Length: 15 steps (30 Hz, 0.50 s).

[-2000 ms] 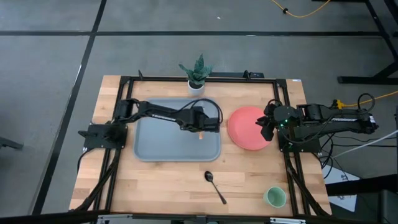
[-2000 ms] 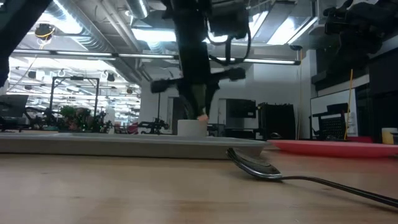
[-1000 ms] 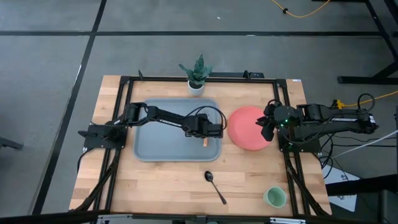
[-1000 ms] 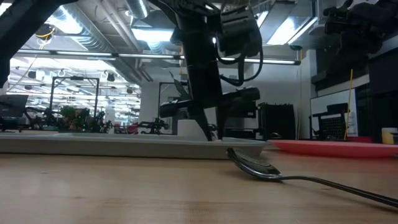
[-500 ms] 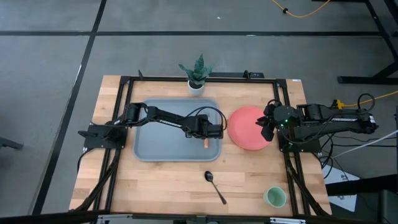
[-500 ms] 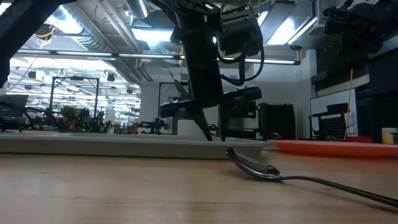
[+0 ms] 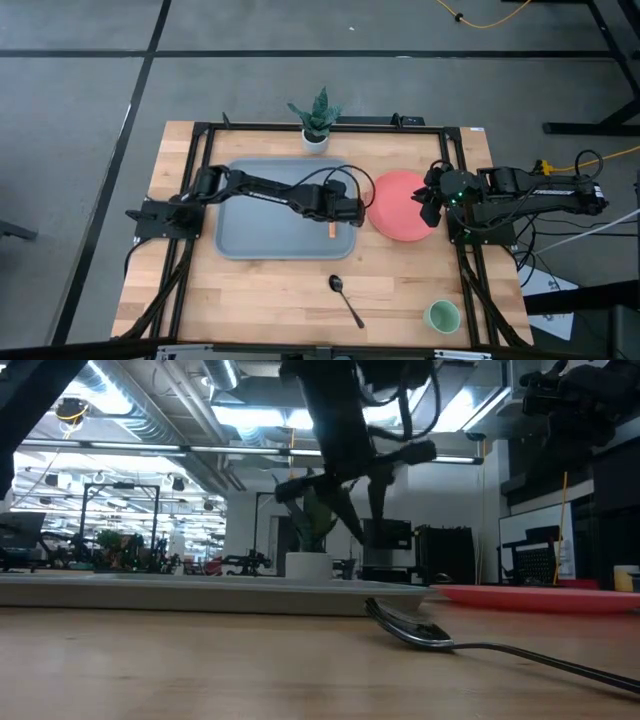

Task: Pick and place plate/cup/fork/spoon on tray
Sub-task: Put the spoon on the blue tray

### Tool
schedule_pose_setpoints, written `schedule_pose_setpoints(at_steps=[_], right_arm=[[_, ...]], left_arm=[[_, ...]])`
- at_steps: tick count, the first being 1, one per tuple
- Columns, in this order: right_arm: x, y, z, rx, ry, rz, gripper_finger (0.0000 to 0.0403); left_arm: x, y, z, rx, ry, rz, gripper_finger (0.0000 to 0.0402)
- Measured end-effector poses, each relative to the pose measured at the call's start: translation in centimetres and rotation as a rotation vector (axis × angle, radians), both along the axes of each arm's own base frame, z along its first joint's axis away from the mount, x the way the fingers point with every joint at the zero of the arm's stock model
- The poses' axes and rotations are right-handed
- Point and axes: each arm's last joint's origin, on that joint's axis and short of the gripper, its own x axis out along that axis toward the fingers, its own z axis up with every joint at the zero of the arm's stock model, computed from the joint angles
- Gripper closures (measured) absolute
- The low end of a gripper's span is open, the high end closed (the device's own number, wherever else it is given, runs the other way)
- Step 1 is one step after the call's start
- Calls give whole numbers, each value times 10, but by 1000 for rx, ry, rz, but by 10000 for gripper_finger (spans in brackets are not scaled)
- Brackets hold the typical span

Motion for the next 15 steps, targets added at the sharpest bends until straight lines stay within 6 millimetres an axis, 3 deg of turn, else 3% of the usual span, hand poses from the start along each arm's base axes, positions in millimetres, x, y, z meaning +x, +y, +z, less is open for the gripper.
schedule_pose_setpoints(at_steps=[4,11,15], right_arm=[[0,0,0,0,-1,-2,320],[0,0,0,16,-12,-19,320],[0,0,0,14,-11,-17,320]], left_arm=[[-1,-9,-2,50,82,-200,315],[4,-22,1,58,26,-257,315],[5,-40,2,64,7,-365,315]])
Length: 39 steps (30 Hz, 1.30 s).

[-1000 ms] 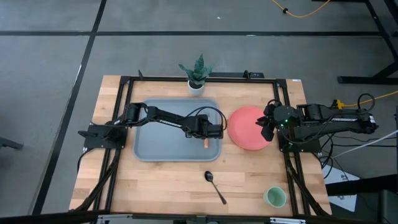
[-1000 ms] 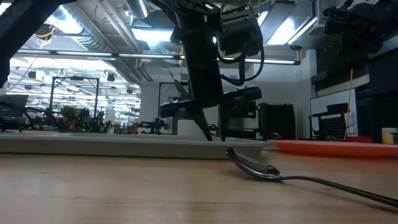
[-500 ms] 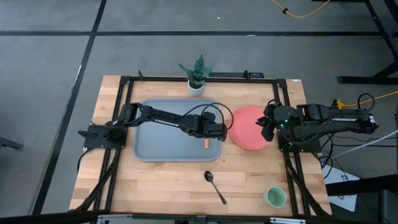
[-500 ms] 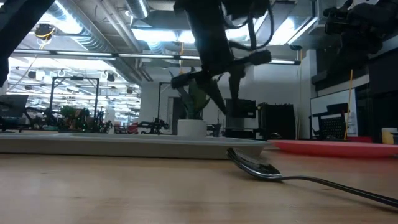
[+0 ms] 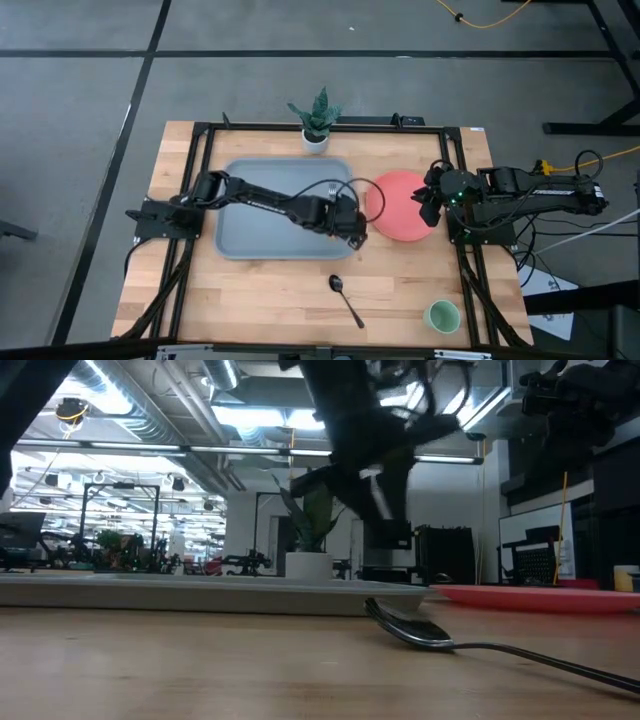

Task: Pick and place plate/cup/fork/spoon on tray
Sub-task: Put the spoon on the blue tray

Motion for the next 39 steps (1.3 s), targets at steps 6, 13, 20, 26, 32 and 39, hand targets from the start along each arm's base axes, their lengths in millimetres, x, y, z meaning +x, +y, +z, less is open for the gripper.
schedule_pose_setpoints(at_steps=[6,13,20,26,32,39], right_arm=[[-1,0,-1,-7,22,6,320],[-2,0,-1,-26,30,29,320],[-2,1,-2,-33,46,78,320],[-4,2,-4,24,74,106,320],[-5,3,-4,44,76,99,320],[-5,3,-4,42,77,100,320]], left_arm=[[3,-55,7,-186,-126,-198,315],[5,-105,13,-205,-310,-249,315],[13,-126,-19,-239,-331,-247,315],[29,-135,-53,-340,-391,-322,315],[27,-141,-51,-326,-400,-353,315],[11,-154,-64,-298,-249,-296,315]])
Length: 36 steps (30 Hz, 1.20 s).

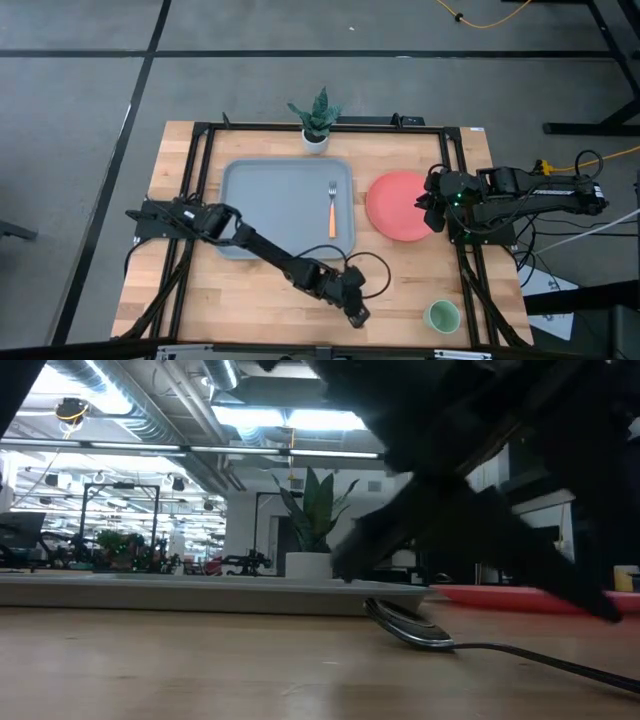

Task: Pick and place plate/cup/fork/spoon on tray
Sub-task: Put the spoon on the blue tray

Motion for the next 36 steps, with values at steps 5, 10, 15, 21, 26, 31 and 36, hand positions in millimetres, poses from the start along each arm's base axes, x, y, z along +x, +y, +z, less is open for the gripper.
schedule_pose_setpoints(at_steps=[5,10,15,21,26,31,36], right_arm=[[0,0,0,-1,0,0,320],[0,0,0,-2,0,0,320],[0,0,0,-1,-1,-2,320],[0,0,0,0,-1,-3,320],[0,0,0,0,-1,-4,320],[0,0,0,1,-1,-5,320],[0,0,0,1,-1,-5,320]], left_arm=[[-10,-5,-6,17,97,15,315],[-15,-5,-10,33,162,7,315],[-24,-6,-13,37,252,1,315],[-34,-13,-10,46,310,-9,315],[-47,-15,-3,60,394,6,315],[-64,-12,3,91,523,26,315],[-75,-10,4,114,628,30,315]])
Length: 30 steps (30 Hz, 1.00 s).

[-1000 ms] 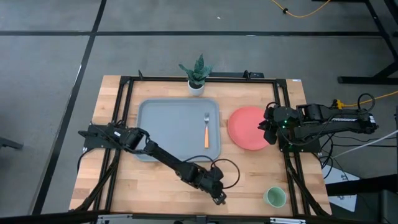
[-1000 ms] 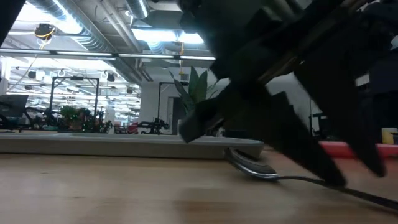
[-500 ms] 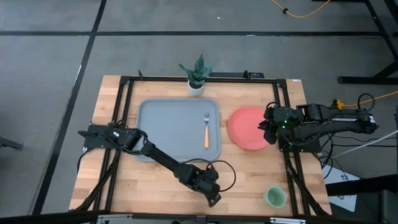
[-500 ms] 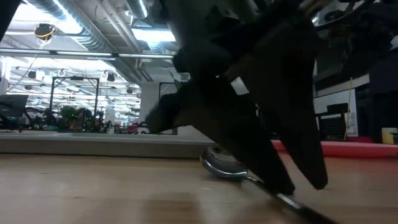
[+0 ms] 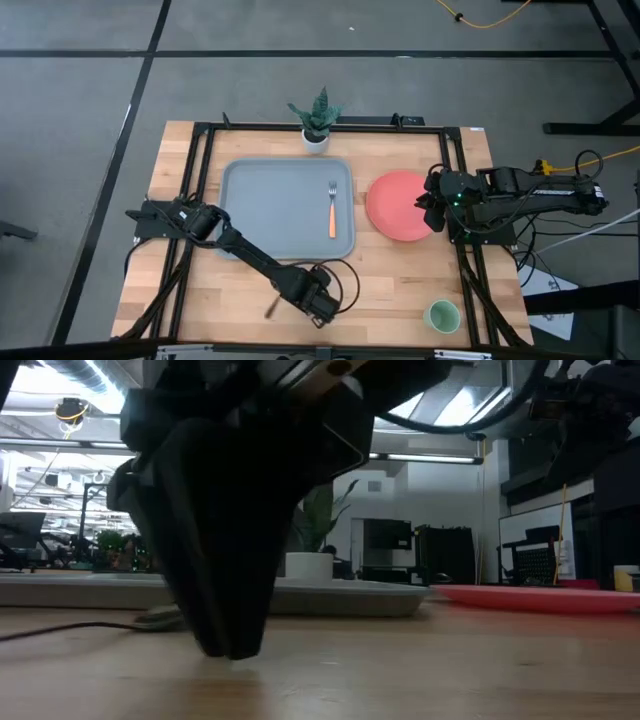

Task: Pick and place plate/cup/fork/spoon on tray
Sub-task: Put the spoon on the blue tray

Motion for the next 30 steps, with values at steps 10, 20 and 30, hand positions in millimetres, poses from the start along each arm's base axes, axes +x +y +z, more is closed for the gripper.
schedule_pose_setpoints(at_steps=[10,20,30], right_arm=[[0,0,0,0,-1,-1,320],[0,0,0,4,-2,-6,320],[0,0,0,31,-8,-42,320]], left_arm=[[0,-10,36,26,1,8,314],[-28,-25,68,173,112,-55,314],[-39,-17,45,230,254,-159,314]])
